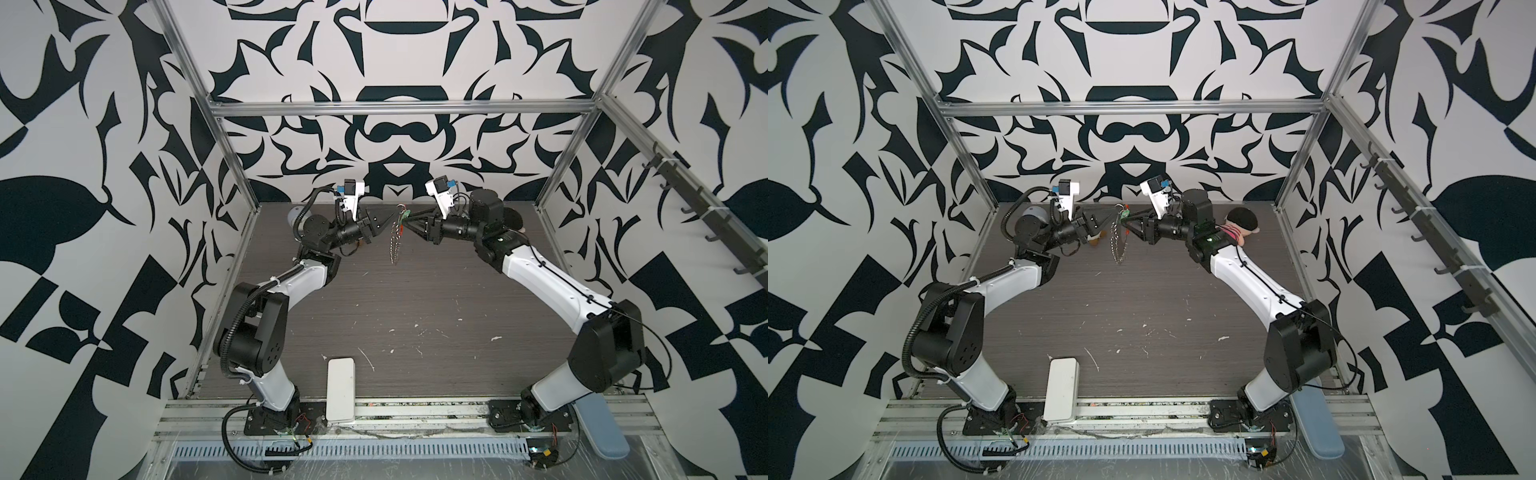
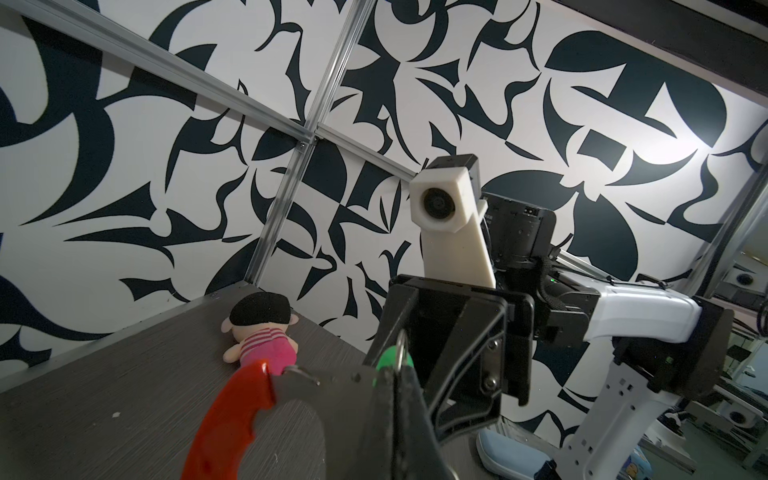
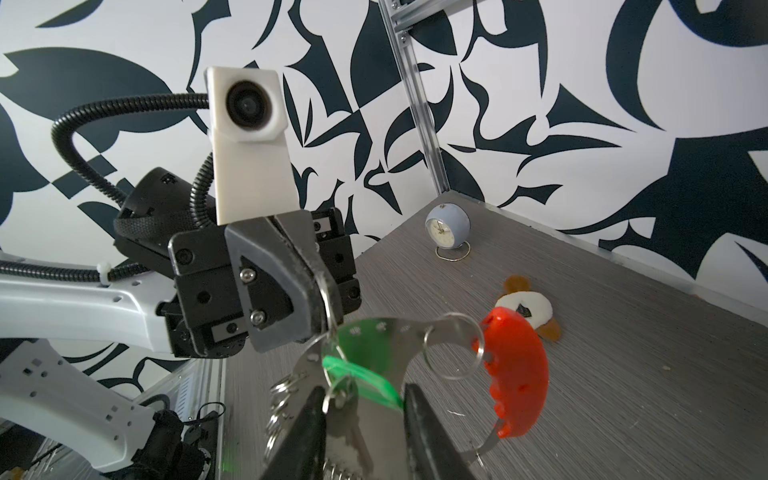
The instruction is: Put the keys on the keyring
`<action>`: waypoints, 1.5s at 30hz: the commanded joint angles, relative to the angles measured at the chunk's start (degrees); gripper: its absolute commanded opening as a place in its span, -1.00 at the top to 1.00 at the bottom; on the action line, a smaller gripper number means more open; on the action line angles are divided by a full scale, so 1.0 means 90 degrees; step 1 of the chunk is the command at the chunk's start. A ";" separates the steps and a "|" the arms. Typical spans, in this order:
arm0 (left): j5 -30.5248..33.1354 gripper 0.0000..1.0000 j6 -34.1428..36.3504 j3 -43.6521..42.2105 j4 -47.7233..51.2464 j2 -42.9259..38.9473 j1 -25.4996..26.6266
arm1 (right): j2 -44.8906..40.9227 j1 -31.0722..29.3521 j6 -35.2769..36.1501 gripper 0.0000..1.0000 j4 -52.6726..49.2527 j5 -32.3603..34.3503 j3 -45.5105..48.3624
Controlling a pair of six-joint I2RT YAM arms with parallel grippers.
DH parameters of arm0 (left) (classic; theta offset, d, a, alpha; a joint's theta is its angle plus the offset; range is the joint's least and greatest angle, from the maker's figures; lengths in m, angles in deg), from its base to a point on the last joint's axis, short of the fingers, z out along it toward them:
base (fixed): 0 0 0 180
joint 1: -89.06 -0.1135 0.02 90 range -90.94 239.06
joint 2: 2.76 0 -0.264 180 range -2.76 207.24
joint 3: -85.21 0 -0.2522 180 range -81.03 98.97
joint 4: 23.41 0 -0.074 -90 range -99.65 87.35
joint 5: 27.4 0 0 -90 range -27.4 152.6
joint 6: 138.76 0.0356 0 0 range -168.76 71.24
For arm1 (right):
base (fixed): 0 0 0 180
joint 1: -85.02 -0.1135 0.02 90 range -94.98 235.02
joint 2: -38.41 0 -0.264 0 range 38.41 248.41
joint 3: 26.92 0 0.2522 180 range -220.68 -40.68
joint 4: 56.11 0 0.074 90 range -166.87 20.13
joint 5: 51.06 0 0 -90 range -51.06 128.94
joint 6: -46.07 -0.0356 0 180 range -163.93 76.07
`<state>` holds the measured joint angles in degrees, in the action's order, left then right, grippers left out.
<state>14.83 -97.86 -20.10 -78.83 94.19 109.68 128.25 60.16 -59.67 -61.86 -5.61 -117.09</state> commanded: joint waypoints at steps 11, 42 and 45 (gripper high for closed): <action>0.0027 1.00 -0.0254 0.0318 -0.0462 -0.0026 -0.0001 | -0.0319 -0.0030 0.0551 1.00 -0.0488 0.0019 -0.0202; 0.0121 1.00 -0.0184 0.0190 -0.0677 0.0060 0.0075 | -0.1207 0.0024 0.1272 0.33 -0.1564 0.1097 0.0055; 0.0124 1.00 -0.0242 0.0192 -0.0742 0.0078 0.0072 | -0.1199 0.0048 0.1126 0.32 -0.1258 0.1094 0.0057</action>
<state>15.29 -99.39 -19.40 -80.84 95.26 110.45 118.24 60.42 -48.79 -76.75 3.00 -116.65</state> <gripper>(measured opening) 0.045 0.341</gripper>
